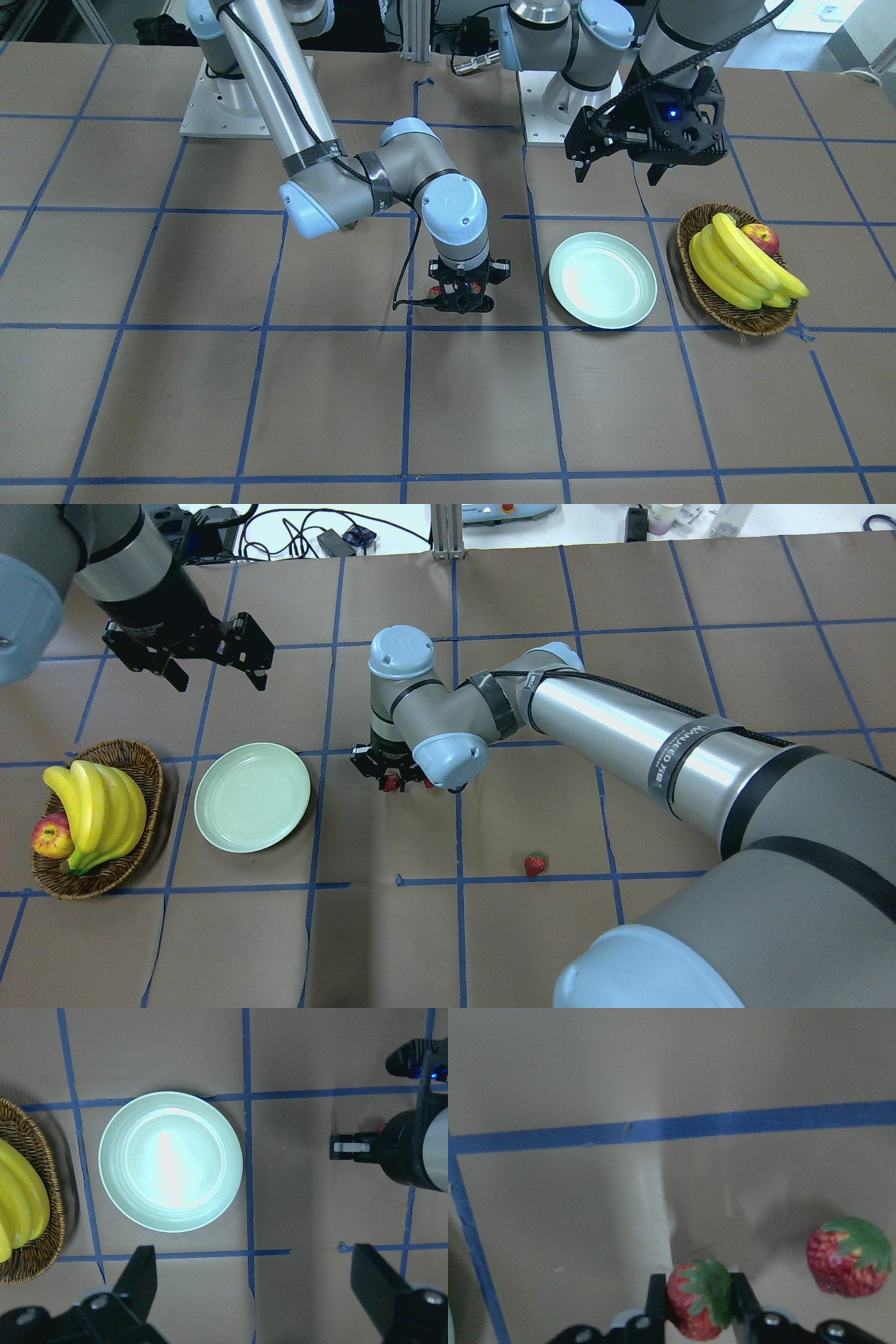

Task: Collect all strawberries into plate
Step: 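Carry the strawberry toward the plate and release it beside the first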

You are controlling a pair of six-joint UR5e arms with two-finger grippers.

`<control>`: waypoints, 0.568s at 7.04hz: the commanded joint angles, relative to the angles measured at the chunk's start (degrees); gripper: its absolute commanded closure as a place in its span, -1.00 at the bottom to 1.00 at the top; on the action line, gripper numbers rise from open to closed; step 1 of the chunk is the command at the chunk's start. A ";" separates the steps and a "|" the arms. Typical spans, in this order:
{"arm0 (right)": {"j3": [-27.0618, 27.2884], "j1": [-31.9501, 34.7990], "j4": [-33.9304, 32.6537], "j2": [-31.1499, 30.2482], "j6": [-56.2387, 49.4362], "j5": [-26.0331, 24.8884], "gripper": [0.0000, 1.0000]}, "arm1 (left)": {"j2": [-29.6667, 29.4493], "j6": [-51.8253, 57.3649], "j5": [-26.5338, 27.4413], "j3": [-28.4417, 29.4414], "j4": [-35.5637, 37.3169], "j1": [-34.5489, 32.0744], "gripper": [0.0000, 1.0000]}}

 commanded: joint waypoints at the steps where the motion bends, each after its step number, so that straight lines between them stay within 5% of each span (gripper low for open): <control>1: -0.45 0.04 0.00 -0.14 0.60 0.53 -1.00 | 0.07 0.03 0.00 0.00 0.00 0.00 -1.00; 4: -0.36 -0.23 2.18 -3.71 -0.27 -0.34 -1.00 | 0.07 0.03 0.00 0.00 0.00 0.00 -1.00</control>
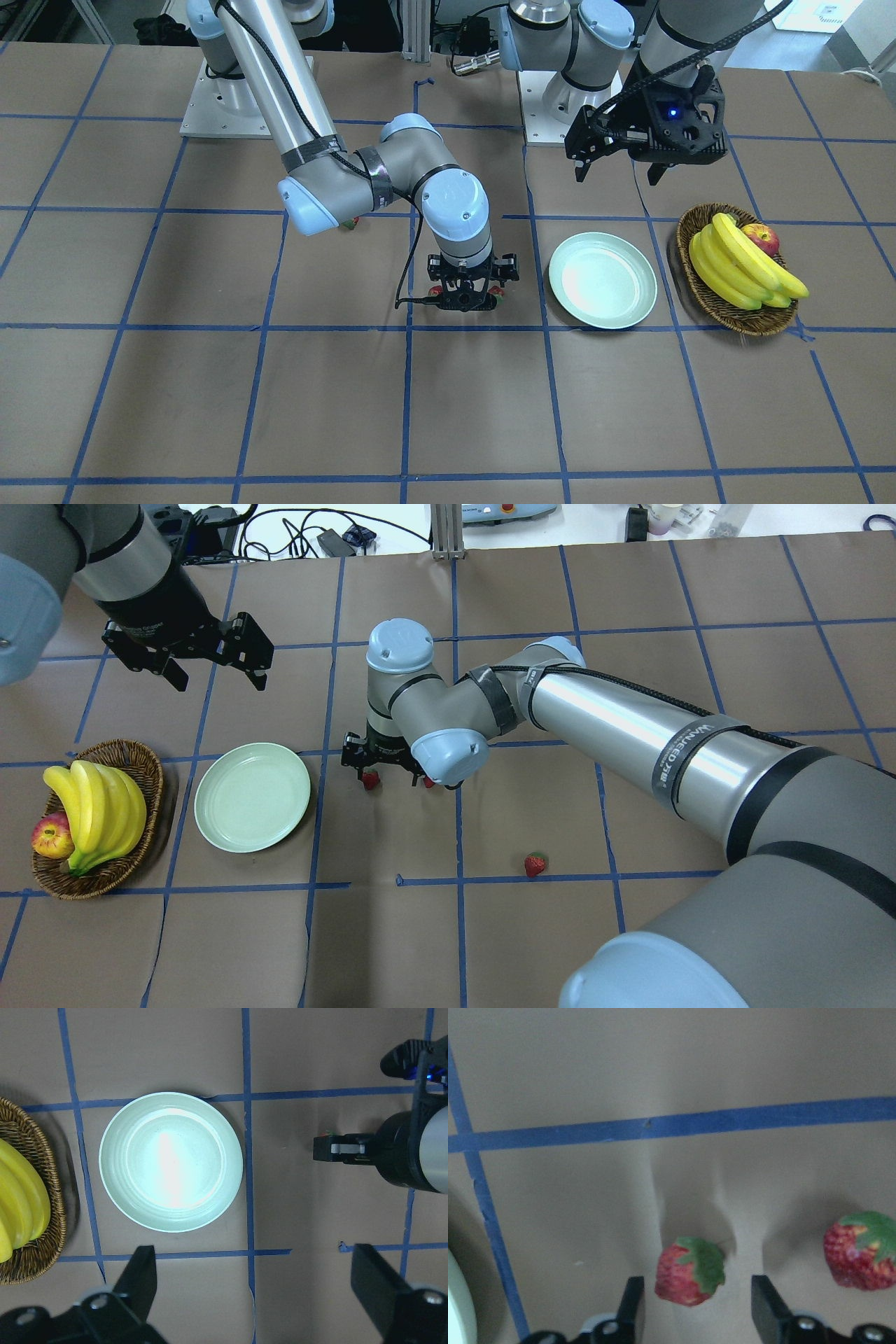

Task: Collect all strawberries into plate
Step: 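Move the right gripper to the strawberry nearest the robot and grasp it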

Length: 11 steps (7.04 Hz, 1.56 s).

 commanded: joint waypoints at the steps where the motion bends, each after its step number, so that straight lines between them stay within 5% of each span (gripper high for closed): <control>1: 0.04 -1.12 6.88 -4.63 -4.30 -0.98 -1.00 | 0.05 0.00 0.00 0.00 0.00 0.00 -1.00; 3: 2.14 -5.93 13.32 -9.99 -10.82 -5.37 -1.00 | -0.03 0.00 0.00 0.00 0.00 0.00 -1.00; 5: 9.83 -9.82 18.53 -19.20 -17.40 -8.96 -1.00 | -0.12 0.00 0.00 0.00 0.00 0.00 -1.00; 8: 23.03 -10.80 14.85 -22.57 -18.84 -13.65 -1.00 | -0.30 -0.09 0.00 0.00 0.00 0.00 -1.00; 11: 33.07 -10.71 1.95 -22.67 -16.90 -12.77 -1.00 | -0.04 -0.09 -0.09 -1.13 0.17 0.00 -1.00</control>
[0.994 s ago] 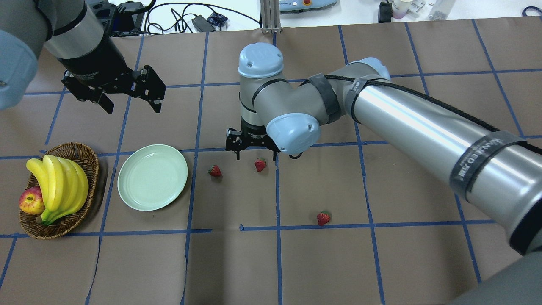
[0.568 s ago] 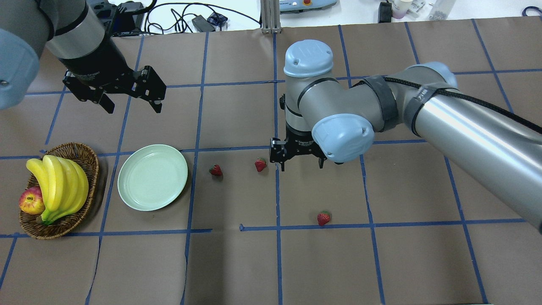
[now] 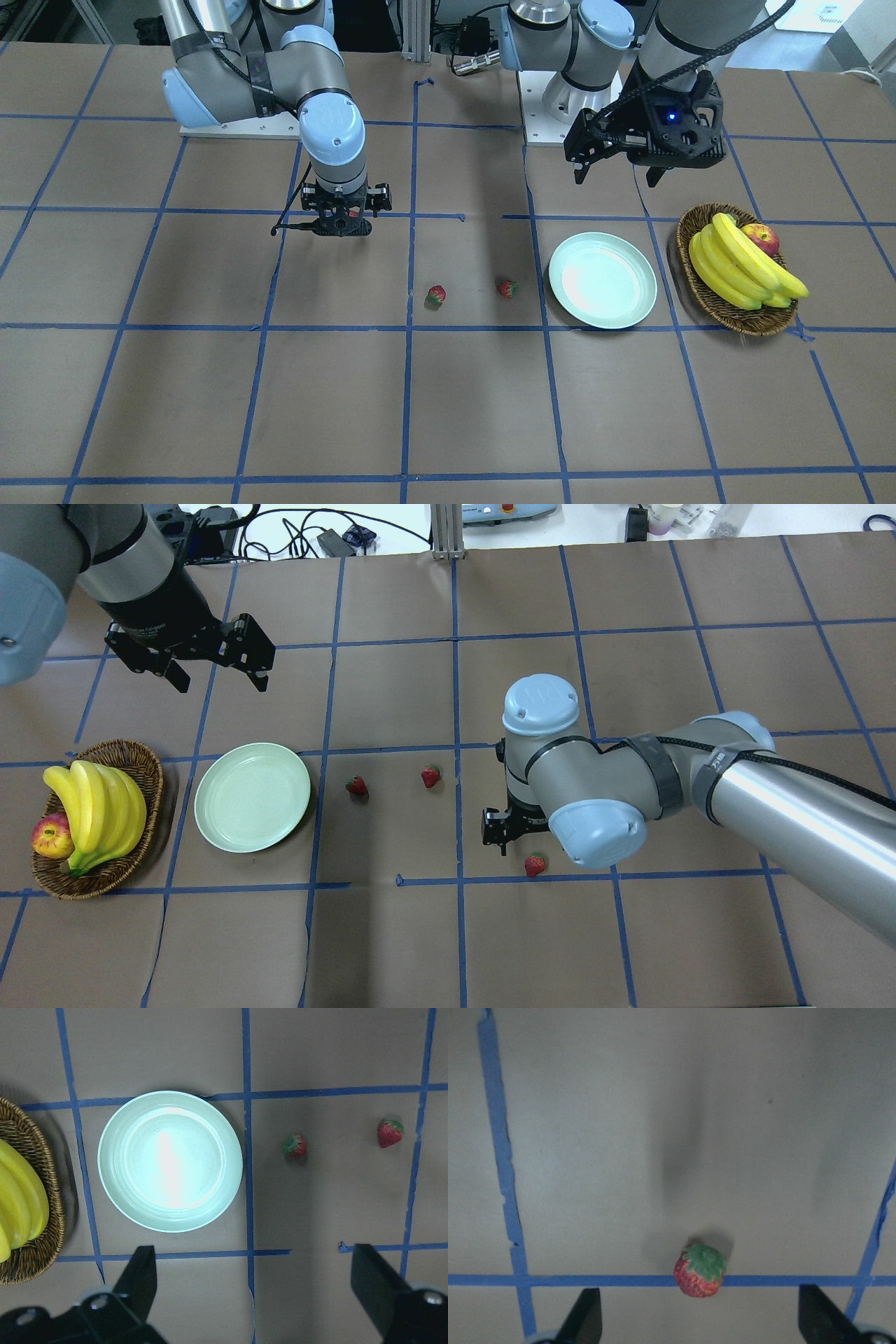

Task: Collect all strawberries into plate
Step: 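Move the right gripper to the strawberry nearest the robot and grasp it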

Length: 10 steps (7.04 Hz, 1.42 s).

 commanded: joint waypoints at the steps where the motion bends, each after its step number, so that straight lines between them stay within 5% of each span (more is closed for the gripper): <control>1: 4.16 0.01 -4.60 0.33 0.47 0.07 -1.00 | 0.20 0.06 -0.05 -1.04 0.22 0.00 -1.00; 4: 5.05 0.01 -8.01 1.12 1.87 0.25 -0.96 | 0.37 0.06 -0.05 -1.14 0.22 0.00 -1.00; 6: 6.01 0.01 -10.93 1.48 2.58 0.33 -0.46 | 0.37 0.06 -0.05 -1.13 0.22 0.00 -1.00; 7: 6.02 0.01 -10.85 1.39 2.24 0.25 0.19 | 0.46 0.06 -0.05 -1.13 0.22 0.00 -1.00; 9: 5.93 -0.08 -10.67 1.39 2.58 0.07 1.00 | 0.46 0.06 -0.05 -1.13 0.22 0.00 -1.00; 10: 5.67 0.01 -10.76 1.39 2.50 0.24 1.00 | 0.46 0.06 -0.05 -1.13 0.22 0.00 -1.00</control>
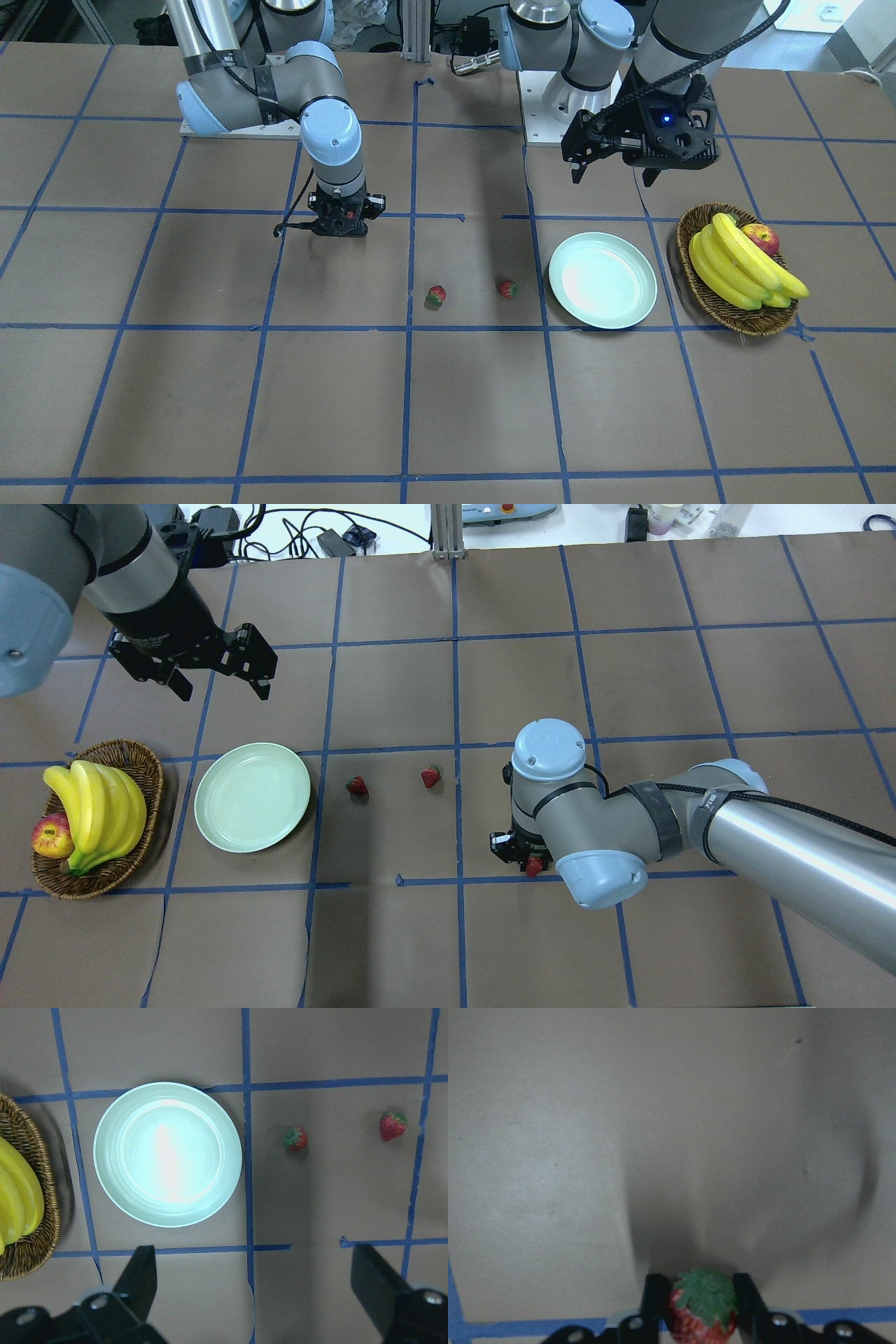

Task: Collect all strawberries into plate
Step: 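Carry the strawberry toward the plate and release it near the others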

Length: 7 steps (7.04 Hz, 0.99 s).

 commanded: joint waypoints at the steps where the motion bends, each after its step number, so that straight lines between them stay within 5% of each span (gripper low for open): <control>1: -0.33 0.06 -0.03 0.00 0.13 0.20 1.00 | 0.03 0.09 0.00 0.00 0.00 0.00 -1.00; 4: -11.37 0.84 6.35 0.78 2.76 2.90 1.00 | -0.06 0.00 0.00 0.09 0.00 0.00 -1.00; 5: -14.80 2.59 5.17 4.62 5.47 10.49 1.00 | 0.03 0.09 0.00 0.18 0.00 0.00 -1.00; 7: -23.32 8.47 4.80 10.96 13.47 10.57 1.00 | -0.15 0.00 0.00 0.18 0.00 0.00 -1.00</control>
